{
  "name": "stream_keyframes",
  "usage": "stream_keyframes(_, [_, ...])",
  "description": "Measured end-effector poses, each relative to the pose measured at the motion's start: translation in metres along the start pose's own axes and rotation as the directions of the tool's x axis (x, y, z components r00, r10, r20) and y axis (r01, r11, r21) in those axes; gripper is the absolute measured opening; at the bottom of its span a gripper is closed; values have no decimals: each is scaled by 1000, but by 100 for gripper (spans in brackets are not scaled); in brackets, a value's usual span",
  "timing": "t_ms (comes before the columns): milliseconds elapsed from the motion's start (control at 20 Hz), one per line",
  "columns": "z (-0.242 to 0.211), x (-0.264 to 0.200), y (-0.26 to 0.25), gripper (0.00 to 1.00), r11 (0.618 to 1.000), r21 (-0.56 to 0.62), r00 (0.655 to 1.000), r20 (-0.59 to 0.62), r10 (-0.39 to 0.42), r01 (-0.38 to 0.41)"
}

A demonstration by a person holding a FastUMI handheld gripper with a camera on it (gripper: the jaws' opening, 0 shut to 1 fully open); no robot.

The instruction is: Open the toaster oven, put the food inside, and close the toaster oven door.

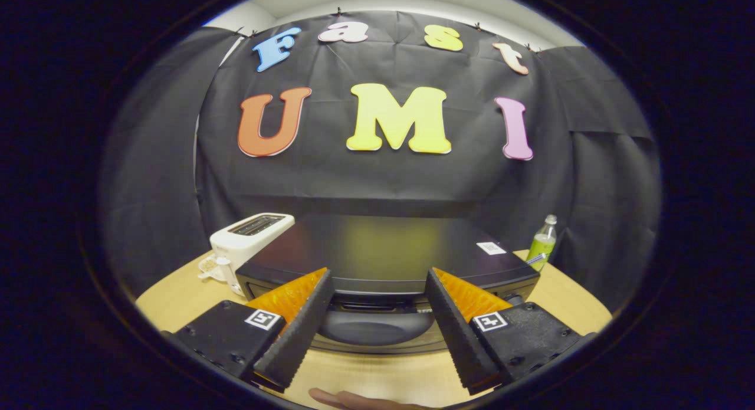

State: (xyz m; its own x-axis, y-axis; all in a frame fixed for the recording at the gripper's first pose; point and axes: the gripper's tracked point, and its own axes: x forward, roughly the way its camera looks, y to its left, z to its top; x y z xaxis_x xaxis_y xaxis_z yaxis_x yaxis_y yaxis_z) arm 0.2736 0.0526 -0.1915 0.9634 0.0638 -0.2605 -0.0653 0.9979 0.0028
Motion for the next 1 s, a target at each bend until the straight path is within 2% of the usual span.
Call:
stream_keyframes(200, [-9, -3, -5, 100, 1000, -18, 1000, -6, -17, 17])
stream_keyframes(250, [-23, -1, -3, 100, 999, -38, 998, -65, -14, 11])
stream_keyframes(300, [-13, -3, -4, 100, 1000, -19, 1000, -15, -21, 20])
stream_keyframes(500, [-22, -10, -5, 100, 1000, 14, 1000, -1, 1, -1])
stream_keyframes(850, [-51, -52, -5, 100, 1000, -3, 995, -101, 15, -16])
stream_keyframes(1000, [-65, -68, -6, 100, 1000, -18, 994, -107, 9, -11])
